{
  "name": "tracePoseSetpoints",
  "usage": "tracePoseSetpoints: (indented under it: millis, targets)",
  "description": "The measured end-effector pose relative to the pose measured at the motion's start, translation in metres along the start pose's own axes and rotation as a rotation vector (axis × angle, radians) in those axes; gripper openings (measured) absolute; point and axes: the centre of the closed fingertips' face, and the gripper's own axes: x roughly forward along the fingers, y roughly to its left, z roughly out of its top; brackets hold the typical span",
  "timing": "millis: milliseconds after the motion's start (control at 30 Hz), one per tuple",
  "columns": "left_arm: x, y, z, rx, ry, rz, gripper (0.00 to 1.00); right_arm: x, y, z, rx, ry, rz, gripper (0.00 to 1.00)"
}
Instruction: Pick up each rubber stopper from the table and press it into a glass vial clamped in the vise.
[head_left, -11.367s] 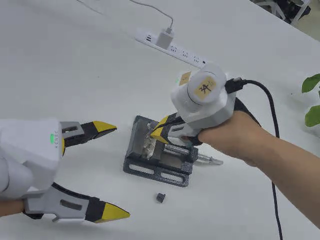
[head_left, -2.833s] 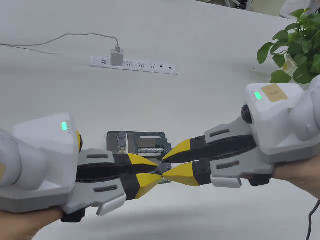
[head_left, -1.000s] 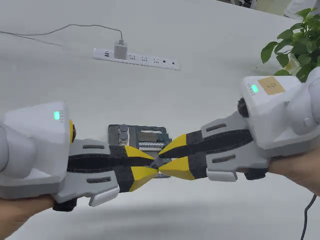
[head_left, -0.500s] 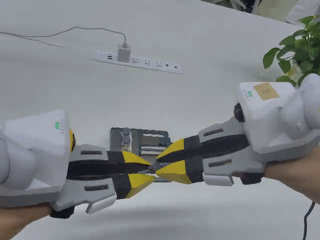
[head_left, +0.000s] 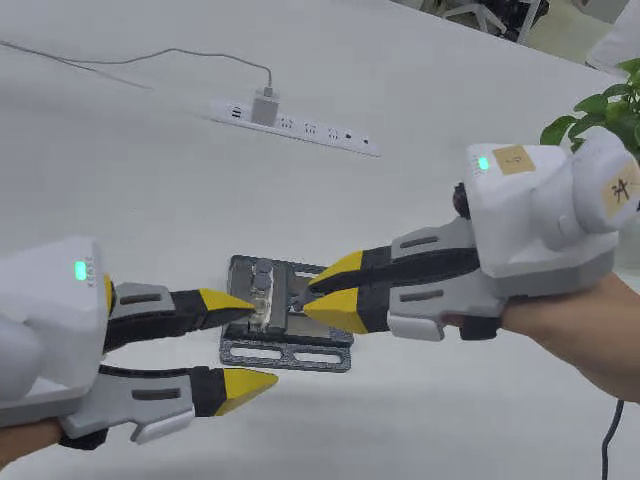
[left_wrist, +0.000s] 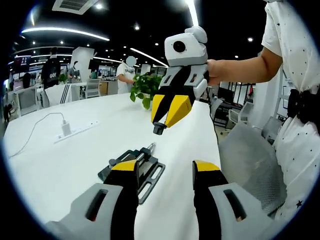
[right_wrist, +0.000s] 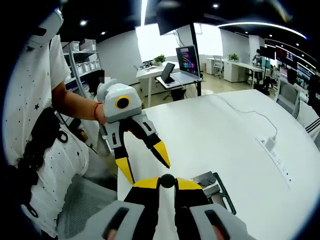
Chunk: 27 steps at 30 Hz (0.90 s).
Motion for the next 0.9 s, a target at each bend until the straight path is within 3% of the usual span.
tracePoseSetpoints:
  millis: [333, 533, 600, 900]
  targets:
    - [-0.012, 0.021, -0.024, 0.006, 0.028, 0.060, 0.67, 0.027, -0.026, -0.009, 0.014, 0.088, -0.036, 0.06]
    - [-0.014, 0.030, -0.034, 0.022, 0.044, 0.073, 0.80, 0.043, -0.043, -0.026, -0.003, 0.175, -0.065, 0.06]
    - [-0.013, 0.031, -0.038, 0.046, 0.053, 0.071, 0.86, 0.047, -0.048, -0.030, -0.005, 0.197, -0.075, 0.06]
    - [-0.006, 0.029, -0.049, 0.067, 0.070, 0.046, 0.94, 0.066, -0.059, -0.050, -0.047, 0.297, -0.090, 0.06]
